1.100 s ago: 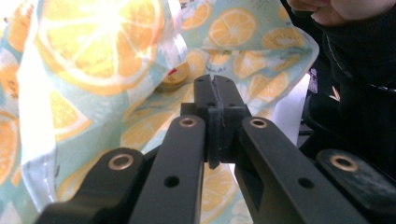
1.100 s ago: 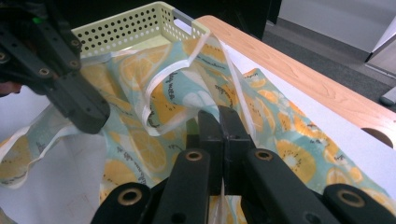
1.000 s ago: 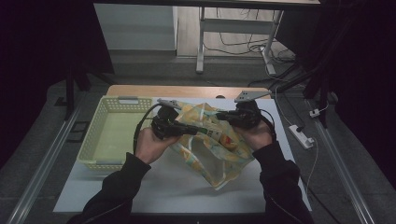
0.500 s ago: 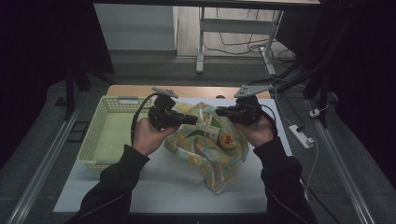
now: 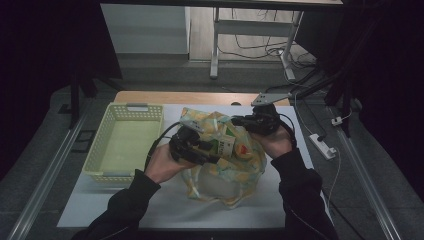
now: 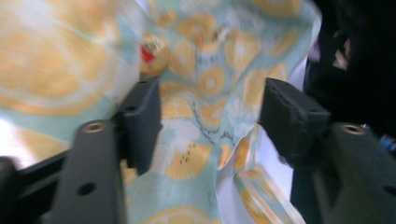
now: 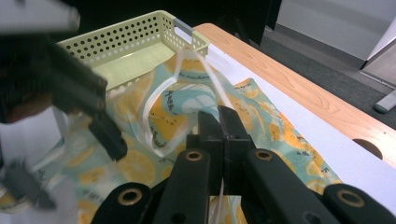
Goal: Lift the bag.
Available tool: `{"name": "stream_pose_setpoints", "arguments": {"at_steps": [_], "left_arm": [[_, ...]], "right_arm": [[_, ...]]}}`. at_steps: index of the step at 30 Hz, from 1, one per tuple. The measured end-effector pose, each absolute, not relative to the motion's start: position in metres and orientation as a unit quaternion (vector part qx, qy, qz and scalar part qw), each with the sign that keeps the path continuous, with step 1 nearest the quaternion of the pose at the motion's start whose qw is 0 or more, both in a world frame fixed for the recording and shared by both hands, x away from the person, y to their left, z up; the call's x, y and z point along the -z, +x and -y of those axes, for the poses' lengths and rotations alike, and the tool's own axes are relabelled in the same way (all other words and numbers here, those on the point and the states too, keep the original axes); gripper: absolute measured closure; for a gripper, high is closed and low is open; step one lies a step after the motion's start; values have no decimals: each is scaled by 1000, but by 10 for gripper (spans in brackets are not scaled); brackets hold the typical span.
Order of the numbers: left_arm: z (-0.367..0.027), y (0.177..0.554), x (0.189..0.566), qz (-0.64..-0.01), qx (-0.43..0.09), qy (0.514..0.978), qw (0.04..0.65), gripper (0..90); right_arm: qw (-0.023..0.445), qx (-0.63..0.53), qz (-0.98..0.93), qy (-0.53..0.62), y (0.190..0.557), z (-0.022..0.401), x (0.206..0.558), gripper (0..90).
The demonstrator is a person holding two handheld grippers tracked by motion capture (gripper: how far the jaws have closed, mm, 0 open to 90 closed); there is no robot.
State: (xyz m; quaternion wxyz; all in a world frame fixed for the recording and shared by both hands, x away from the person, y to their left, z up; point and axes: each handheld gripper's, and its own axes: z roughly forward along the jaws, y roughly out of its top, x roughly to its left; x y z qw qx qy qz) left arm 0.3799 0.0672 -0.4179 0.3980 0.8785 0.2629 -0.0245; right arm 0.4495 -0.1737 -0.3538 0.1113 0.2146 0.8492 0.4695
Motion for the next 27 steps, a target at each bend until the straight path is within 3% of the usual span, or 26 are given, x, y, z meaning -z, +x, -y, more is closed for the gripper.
{"name": "stream_pose_setpoints", "arguments": {"at_steps": [5,10,17,27], "left_arm": [[-61,367,443,-243,27,904,351,323],[-60,354,465,-241,-3,916,321,274],[-54,347,501,-238,-28,930,278,322],[-51,330,523,-176,-4,932,318,186]], "right_arm": [[112,-469,-849,217,450,177,355,897],[110,-470,-847,220,450,179,358,896],[101,-468,-850,220,449,176,368,897],[96,-465,-850,226,449,177,377,896]]}}
